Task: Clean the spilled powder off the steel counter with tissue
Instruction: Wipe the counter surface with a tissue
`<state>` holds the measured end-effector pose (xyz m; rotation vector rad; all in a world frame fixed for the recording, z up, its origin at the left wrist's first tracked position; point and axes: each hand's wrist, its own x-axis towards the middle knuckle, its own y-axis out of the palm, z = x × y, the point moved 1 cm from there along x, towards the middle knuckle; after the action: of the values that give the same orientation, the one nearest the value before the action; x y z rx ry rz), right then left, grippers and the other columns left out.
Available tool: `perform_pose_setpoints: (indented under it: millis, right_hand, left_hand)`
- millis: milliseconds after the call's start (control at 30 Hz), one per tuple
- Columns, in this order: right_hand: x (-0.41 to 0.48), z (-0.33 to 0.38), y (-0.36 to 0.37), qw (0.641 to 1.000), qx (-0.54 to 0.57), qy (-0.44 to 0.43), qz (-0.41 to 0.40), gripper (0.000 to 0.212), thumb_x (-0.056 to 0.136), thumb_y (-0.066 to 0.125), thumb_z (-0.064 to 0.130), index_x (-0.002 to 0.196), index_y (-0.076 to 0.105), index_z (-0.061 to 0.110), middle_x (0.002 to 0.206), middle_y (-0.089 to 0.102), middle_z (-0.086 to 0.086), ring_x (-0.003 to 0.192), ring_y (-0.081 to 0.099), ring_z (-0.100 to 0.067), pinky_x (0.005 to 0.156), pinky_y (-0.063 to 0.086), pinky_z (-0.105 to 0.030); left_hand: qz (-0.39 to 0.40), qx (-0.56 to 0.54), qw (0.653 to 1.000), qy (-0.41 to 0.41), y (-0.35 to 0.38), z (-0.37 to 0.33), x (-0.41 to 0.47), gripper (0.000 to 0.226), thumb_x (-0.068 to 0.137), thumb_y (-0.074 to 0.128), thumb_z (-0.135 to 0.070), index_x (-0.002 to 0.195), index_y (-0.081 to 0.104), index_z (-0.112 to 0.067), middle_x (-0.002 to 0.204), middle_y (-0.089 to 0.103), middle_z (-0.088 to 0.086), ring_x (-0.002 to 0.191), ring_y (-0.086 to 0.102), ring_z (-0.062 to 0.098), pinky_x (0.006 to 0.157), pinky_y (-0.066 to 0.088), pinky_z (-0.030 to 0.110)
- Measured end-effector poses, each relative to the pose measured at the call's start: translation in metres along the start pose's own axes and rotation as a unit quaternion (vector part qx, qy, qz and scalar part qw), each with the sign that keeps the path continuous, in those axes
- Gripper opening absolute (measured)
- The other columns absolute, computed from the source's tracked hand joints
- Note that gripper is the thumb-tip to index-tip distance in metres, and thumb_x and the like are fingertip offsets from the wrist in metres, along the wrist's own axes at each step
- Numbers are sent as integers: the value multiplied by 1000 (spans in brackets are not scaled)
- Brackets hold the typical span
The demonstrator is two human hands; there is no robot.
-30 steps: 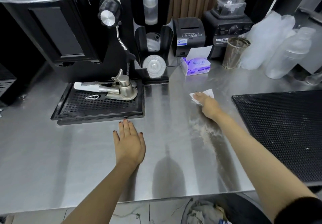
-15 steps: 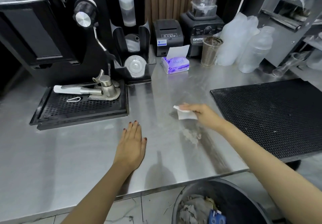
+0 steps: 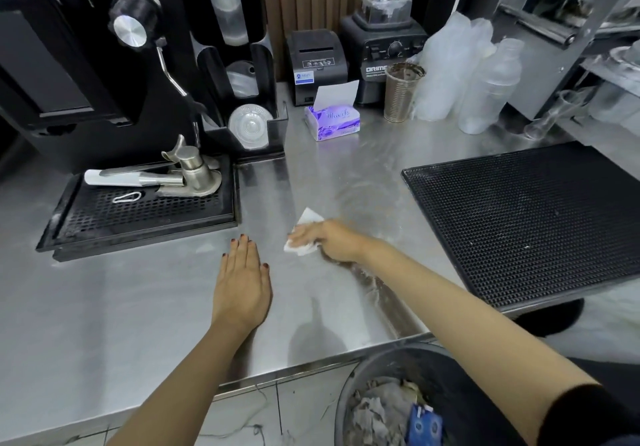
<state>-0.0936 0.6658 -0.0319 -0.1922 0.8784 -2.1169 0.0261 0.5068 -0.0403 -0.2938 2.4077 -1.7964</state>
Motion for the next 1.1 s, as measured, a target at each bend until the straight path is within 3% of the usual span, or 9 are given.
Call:
perform_pose_setpoints:
  millis: [200,367,500,567,733,800,900,1033,1100]
  right_hand:
    - [-85,1,6,998,16,-14,64,56,70,37,-27,111,65,1,128,58,-12,121,40,-4,99,18,6]
    - [-162,-22,4,995,62,34,76,55,71,38,-26,108,66,4,120,60,7,122,44,5,110,26,-10]
    - [-205,-26,-13,988,103,69,91,67,82,36,-19,95,71,36,109,60,34,121,45,10,109,30,-14]
    - [-207,-17,-26,986,129,77,67,65,86,37,-18,94,69,38,111,60,24,119,48,9,107,31,-13]
    - [-147,-12,-67,965,123,69,-220,50,83,39,-22,109,65,12,125,57,-6,122,47,-8,104,29,-7]
    - [-106,-35,-77,955,74,89,-274,47,83,39,-22,120,57,1,131,53,-16,127,41,-15,102,25,-5]
    - [-56,-64,-76,968,-5,145,-204,50,85,39,-15,130,48,4,140,45,-16,134,37,-26,111,20,-20]
    - [-35,-68,-67,971,6,137,-196,42,89,39,-10,127,52,3,139,46,-12,133,38,-21,108,18,-15]
    - [-39,-62,-62,977,11,133,-167,45,86,40,-13,124,55,6,138,49,-10,133,39,-22,111,22,-22]
  left_hand:
    - [9,12,1000,5,-3,-3,1,51,98,23,-23,145,15,-4,155,9,10,144,3,22,118,2,34]
    - [25,10,999,30,1,-25,-2,51,99,22,-25,145,16,-4,156,9,10,144,3,22,118,1,35]
    - [34,36,998,32,15,-53,-2,54,98,17,-30,146,8,-5,156,2,8,144,-2,22,118,0,38]
    - [35,47,998,31,18,-57,1,56,98,15,-31,146,5,-5,156,0,8,144,-3,23,118,1,39]
    - [38,49,997,35,19,-56,2,55,98,17,-30,146,6,-6,156,2,8,144,-2,22,118,2,39]
    - [36,47,998,36,19,-57,1,54,98,17,-29,146,8,-6,156,3,7,144,-1,21,118,2,39]
    - [32,42,998,36,19,-56,2,53,98,18,-28,146,9,-7,156,5,7,144,0,21,118,3,39]
    - [32,37,998,34,19,-55,2,53,99,18,-28,146,8,-8,157,4,6,144,-1,20,118,2,38]
    - [32,38,998,34,18,-55,2,53,98,18,-28,146,9,-8,157,4,6,144,-1,20,118,2,38]
